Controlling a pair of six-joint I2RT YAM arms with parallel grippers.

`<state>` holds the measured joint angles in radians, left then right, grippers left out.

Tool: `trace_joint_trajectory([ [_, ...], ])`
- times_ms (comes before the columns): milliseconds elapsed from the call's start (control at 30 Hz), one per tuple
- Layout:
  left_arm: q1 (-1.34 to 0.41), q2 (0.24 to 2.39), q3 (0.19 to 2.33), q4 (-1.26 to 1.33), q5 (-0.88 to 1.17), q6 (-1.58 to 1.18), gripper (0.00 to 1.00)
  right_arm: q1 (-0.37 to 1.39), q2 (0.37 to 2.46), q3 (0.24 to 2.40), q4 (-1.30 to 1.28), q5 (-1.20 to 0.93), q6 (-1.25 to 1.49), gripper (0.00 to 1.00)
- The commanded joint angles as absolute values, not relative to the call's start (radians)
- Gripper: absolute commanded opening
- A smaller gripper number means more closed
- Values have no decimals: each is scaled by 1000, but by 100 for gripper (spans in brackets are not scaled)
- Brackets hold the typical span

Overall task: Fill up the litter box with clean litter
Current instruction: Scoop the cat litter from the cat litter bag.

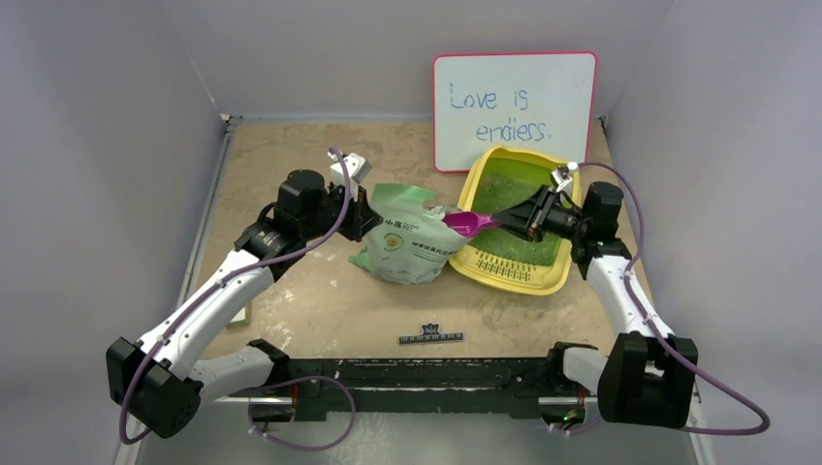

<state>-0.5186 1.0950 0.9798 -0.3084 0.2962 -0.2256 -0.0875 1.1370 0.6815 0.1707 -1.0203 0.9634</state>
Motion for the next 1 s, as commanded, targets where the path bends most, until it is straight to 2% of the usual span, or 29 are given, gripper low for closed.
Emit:
trace_joint_trajectory([
  [0, -515, 1064, 998, -202, 285, -222, 0, -144, 1122, 713, 99, -1143, 879, 0],
  [300, -515, 1075, 998, -178, 293, -232, 0, -144, 1104, 637, 293, -1177, 1069, 0],
  [967, -515, 1068, 1004, -191, 287, -227, 0, -282, 1072, 665, 136, -1248, 991, 0],
])
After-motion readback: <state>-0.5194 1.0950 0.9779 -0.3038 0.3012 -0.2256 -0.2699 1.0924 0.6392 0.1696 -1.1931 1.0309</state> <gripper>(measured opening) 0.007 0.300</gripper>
